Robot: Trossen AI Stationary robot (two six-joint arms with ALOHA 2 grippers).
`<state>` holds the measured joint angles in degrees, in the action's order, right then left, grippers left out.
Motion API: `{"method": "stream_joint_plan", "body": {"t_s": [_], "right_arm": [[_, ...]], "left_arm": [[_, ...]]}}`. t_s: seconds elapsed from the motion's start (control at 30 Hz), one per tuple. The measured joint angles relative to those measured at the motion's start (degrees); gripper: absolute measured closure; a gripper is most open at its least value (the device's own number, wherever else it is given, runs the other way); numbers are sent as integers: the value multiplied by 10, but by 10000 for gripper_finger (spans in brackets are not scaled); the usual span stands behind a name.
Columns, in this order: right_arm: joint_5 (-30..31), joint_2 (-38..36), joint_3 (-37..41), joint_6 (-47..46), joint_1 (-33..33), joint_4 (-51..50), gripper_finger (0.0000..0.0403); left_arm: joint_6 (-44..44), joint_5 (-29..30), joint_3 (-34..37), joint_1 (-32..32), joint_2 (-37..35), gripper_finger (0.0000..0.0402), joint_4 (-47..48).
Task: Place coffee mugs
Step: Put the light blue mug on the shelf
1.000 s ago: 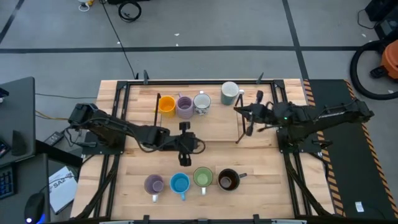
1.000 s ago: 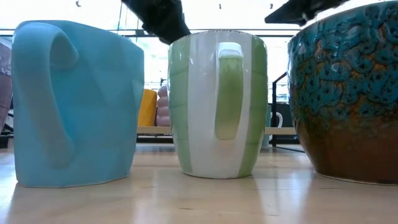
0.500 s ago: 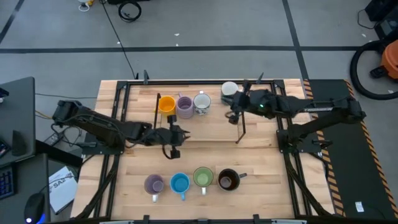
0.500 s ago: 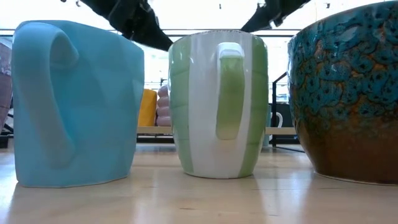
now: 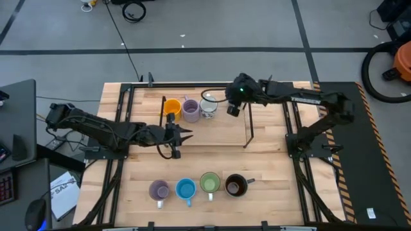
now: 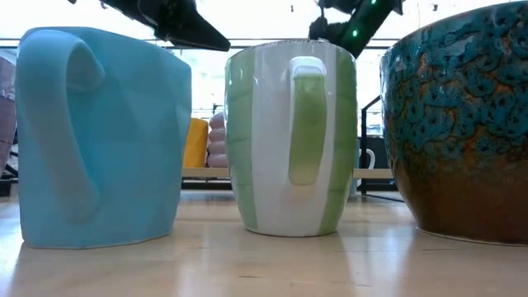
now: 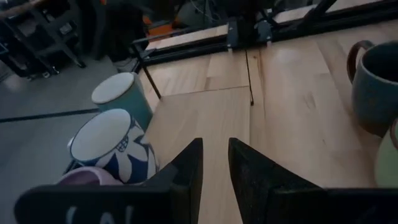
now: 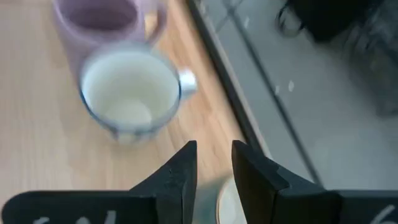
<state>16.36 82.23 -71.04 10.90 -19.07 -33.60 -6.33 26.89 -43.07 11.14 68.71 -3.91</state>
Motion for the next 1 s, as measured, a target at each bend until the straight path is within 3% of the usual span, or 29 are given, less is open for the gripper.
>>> {"method": "stream_joint_plan", "body": {"t_s": [0.27, 0.6, 1.0], "right_arm": [[-46, 70, -61, 3, -72, -114, 296], [-88, 162, -157, 17, -101, -231, 296], [-87, 213, -177, 22, -108, -262, 296]], "left_arm": [[21, 0, 0, 0, 0, 320, 2], [36, 3, 0, -4, 1, 320, 4], [57, 5, 0, -4, 1, 320, 12]]}}
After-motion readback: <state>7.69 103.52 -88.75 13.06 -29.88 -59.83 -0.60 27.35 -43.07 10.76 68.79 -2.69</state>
